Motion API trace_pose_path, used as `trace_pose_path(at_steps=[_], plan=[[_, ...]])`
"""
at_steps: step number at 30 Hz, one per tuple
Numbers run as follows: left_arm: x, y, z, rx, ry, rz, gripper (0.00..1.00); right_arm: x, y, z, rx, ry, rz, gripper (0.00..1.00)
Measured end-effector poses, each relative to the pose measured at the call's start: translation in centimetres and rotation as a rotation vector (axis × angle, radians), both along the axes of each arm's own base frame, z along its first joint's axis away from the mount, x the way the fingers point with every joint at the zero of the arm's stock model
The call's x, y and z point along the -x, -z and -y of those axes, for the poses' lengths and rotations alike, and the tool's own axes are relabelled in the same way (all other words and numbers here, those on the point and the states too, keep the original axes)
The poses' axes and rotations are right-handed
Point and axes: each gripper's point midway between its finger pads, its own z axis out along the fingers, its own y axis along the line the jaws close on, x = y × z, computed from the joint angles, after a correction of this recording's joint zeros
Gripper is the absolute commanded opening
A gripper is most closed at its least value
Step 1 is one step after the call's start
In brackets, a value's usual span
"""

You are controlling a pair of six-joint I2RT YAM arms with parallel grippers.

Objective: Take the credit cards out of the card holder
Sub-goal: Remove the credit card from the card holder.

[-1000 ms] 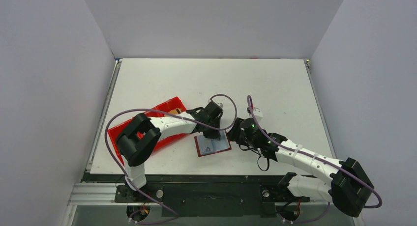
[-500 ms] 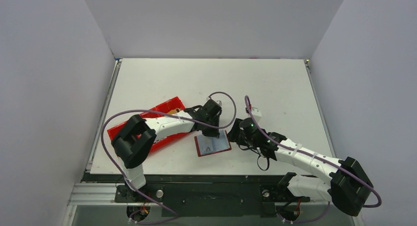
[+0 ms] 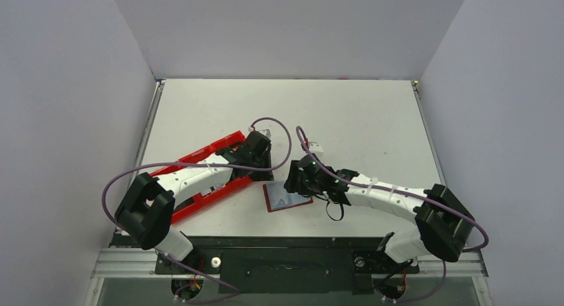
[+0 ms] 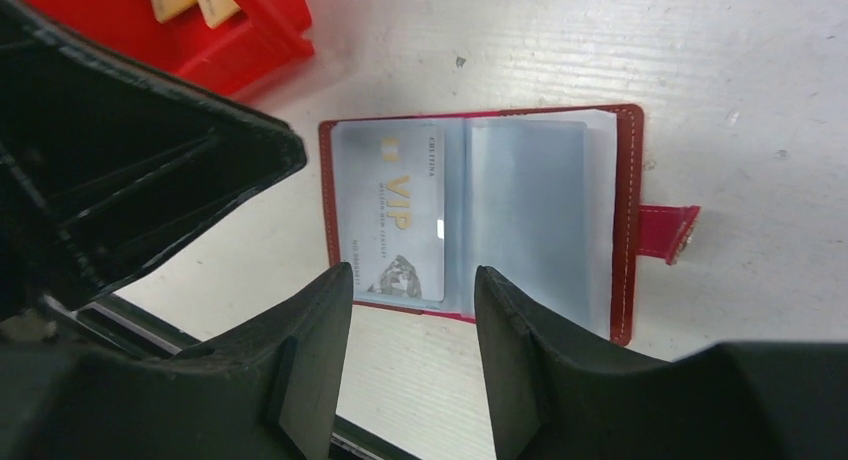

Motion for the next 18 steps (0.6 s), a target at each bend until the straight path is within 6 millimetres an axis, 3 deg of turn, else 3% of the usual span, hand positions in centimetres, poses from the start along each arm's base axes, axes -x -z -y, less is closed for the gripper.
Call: trace_pose_path(at_steps=[9, 18], plan=[[1.9, 3.0, -2.2, -0.063, -0.011, -0.071, 0.09, 0.4, 5.1, -1.6, 0.01, -0.058, -0.134, 0.36], [1.7, 3.3, -2.0, -0.059, -0.011, -0.068, 0.09, -0.4, 4.8, -2.6, -0.057, -0.057, -0.135, 0.35]])
